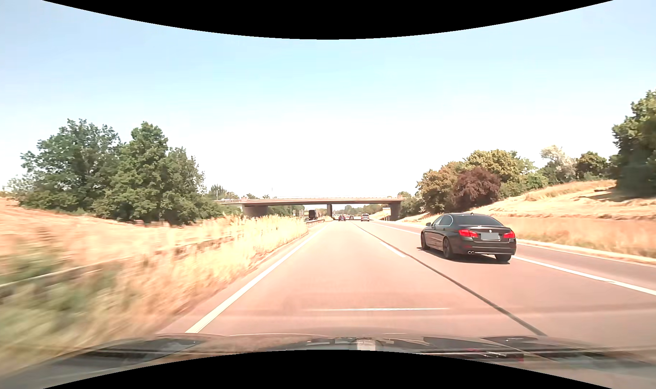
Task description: Follow the waypoints while adhering to traffic rules and regulations
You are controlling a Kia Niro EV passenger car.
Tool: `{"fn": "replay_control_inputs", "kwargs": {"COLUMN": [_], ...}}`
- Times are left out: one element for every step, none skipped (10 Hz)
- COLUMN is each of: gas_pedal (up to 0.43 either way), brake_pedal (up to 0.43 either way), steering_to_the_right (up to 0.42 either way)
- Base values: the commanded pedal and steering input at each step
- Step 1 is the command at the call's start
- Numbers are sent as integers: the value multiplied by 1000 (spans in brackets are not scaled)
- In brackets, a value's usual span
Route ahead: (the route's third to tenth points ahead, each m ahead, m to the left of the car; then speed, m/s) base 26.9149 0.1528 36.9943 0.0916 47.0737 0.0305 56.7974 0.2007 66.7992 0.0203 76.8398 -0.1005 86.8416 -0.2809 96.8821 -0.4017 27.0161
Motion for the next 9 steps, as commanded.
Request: {"fn": "replay_control_inputs", "kwargs": {"gas_pedal": [209, 197, 197, 197, 197, 197, 197, 197, 197], "brake_pedal": [0, 0, 0, 0, 0, 0, 0, 0, 0], "steering_to_the_right": [1, 1, 0, 0, 0, 0, 0, 0, 0]}}
